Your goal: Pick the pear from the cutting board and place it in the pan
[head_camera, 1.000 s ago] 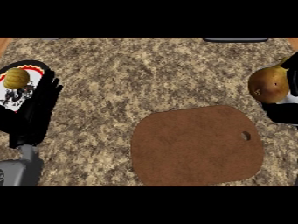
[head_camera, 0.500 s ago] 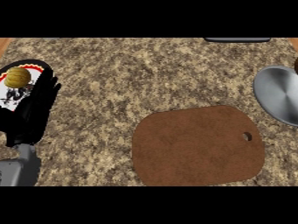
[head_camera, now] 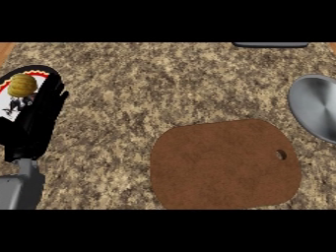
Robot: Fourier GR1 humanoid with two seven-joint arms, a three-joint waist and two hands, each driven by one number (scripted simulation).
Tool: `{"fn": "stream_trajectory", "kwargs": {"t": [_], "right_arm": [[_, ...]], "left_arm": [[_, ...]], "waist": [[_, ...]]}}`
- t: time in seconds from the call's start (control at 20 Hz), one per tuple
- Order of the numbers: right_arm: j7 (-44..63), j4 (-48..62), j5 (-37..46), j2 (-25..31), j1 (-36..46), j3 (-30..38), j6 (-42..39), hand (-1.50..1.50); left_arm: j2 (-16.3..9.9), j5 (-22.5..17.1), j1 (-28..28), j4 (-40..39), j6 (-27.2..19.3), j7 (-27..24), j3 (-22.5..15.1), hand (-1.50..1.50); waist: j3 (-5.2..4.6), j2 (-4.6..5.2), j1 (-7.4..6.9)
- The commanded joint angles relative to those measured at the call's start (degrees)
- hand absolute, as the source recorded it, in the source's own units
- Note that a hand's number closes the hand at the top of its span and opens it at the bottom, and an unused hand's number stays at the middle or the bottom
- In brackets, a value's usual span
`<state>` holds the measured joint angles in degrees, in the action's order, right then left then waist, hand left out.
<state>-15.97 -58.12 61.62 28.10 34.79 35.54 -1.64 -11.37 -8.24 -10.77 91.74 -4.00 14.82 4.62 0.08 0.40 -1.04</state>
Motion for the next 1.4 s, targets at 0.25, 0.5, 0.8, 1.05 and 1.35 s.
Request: {"fn": "stream_trajectory", "kwargs": {"t": [0.25, 0.5, 0.8, 1.05, 1.35], "right_arm": [[-9.7, 28.8, 2.6, 5.3, 4.8, -0.4, 15.5, 1.50], [-1.5, 36.5, 0.4, 7.3, 6.3, 3.4, 11.1, -1.50], [-9.5, 43.2, -2.7, 9.1, 7.0, 4.5, 9.4, -1.50], [-16.3, 42.8, -11.4, 10.5, 8.3, 11.7, 6.4, -1.50], [-18.2, 46.1, -21.5, 16.5, 6.2, 20.8, -3.9, -1.50]], "left_arm": [[1.7, 0.6, 0.0, 0.7, -0.2, -0.1, -1.2, 0.00], [2.6, 1.8, 0.4, -0.2, -0.5, -2.2, -2.0, 0.00], [3.2, 2.5, -1.0, -2.7, -0.6, -3.2, -2.1, 0.00], [0.7, 1.2, -0.1, -1.2, 0.7, -1.0, -0.2, 0.00], [1.8, 1.7, 0.3, -0.8, -0.5, -1.6, -0.3, 0.00]], "waist": [[0.09, 0.50, -1.20], [0.13, 0.66, -1.31], [0.13, 0.52, -0.73], [0.17, 0.20, -0.47], [0.17, 0.21, 0.20]]}}
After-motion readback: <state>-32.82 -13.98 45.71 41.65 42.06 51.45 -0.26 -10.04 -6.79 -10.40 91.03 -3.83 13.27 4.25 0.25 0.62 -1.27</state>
